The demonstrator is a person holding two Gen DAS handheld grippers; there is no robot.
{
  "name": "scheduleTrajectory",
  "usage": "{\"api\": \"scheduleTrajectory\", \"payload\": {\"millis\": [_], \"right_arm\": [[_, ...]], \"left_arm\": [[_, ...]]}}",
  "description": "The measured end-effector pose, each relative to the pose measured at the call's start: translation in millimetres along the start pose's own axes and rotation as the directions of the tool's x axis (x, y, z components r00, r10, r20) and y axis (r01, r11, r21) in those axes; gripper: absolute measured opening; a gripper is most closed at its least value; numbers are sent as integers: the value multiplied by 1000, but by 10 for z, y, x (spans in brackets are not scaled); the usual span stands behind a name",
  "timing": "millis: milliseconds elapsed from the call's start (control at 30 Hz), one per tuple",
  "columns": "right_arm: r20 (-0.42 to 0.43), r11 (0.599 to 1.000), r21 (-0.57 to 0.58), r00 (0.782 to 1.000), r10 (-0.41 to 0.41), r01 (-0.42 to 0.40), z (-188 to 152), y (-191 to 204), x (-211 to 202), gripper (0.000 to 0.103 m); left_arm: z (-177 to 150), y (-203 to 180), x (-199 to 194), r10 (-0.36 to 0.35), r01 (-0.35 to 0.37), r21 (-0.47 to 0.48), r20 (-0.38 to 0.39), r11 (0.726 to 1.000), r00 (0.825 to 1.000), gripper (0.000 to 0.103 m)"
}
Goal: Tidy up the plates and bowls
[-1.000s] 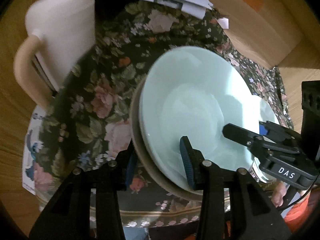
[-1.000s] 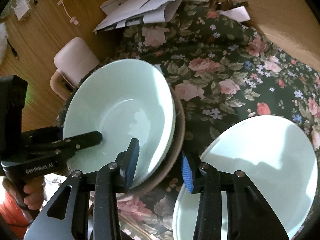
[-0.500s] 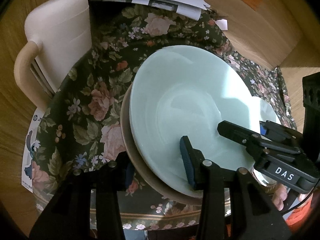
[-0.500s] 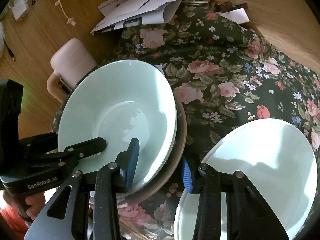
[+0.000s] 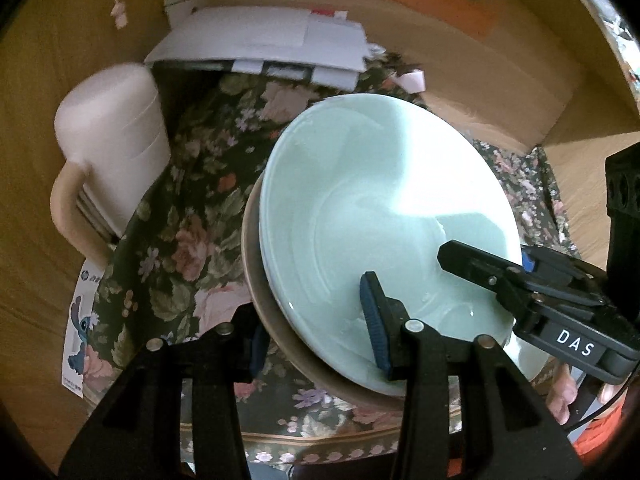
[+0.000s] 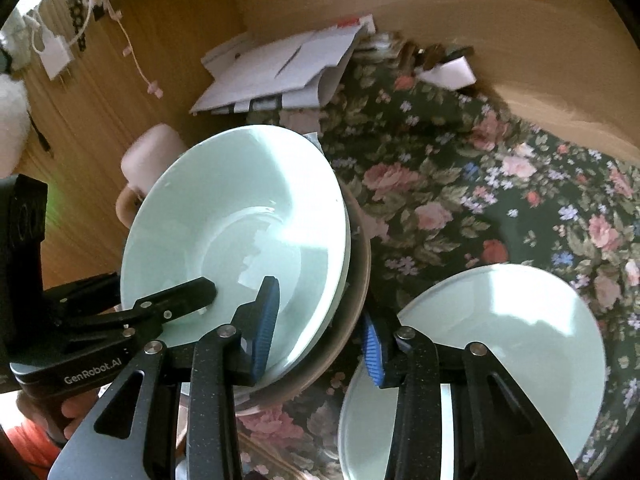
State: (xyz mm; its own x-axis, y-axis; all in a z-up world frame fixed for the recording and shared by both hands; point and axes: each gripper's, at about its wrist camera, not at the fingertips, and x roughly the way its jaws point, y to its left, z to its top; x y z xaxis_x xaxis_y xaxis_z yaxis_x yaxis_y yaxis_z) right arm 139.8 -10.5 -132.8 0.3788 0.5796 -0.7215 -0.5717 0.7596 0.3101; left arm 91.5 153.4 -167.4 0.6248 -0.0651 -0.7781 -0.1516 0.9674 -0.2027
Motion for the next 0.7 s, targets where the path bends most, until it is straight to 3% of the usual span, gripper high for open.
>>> {"api": "scheduleTrajectory", "payload": {"millis": [700], "right_arm": [[95, 995, 68, 992, -86, 80, -162, -536, -743, 35]], "left_arm": [[105, -852, -98, -97, 95, 107, 15, 990, 995, 42]]}}
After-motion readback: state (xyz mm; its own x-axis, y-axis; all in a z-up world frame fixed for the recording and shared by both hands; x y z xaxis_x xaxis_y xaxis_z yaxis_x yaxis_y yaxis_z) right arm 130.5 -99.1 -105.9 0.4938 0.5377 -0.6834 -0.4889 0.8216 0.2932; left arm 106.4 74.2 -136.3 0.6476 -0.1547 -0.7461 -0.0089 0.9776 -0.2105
